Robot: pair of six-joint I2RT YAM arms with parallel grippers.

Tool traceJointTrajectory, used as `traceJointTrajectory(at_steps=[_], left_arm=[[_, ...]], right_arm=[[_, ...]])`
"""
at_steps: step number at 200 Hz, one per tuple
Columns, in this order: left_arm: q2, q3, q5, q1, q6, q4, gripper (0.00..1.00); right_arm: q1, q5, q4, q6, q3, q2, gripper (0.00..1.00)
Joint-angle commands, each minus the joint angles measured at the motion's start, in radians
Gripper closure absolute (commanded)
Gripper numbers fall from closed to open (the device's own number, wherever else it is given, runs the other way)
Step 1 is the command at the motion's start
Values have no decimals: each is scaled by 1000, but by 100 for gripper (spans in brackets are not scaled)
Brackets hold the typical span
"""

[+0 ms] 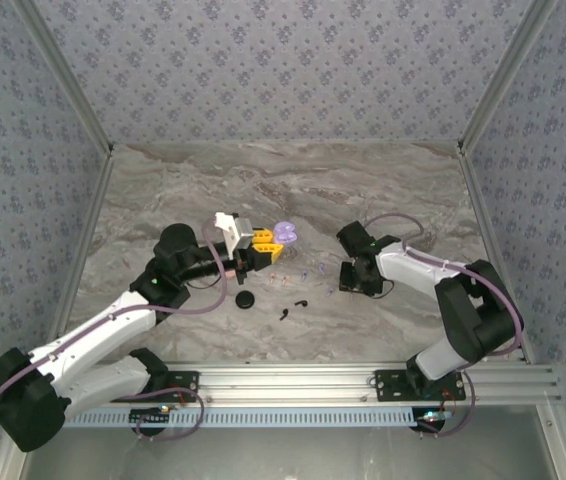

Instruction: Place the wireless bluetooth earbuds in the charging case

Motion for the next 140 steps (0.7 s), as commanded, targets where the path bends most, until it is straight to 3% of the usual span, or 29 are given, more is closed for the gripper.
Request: traceJointTrajectory(at_steps=[1, 85, 140], left_arm=[[0, 15, -1, -5, -1, 20, 100], [7, 19, -6, -5, 2, 14, 100], [8, 19, -8, -5, 0, 17, 100]], right_arm=[[9, -7, -12, -14, 31, 27, 62], [32, -14, -87, -14, 49, 60, 67], [43, 19, -110, -15, 57, 37, 76]])
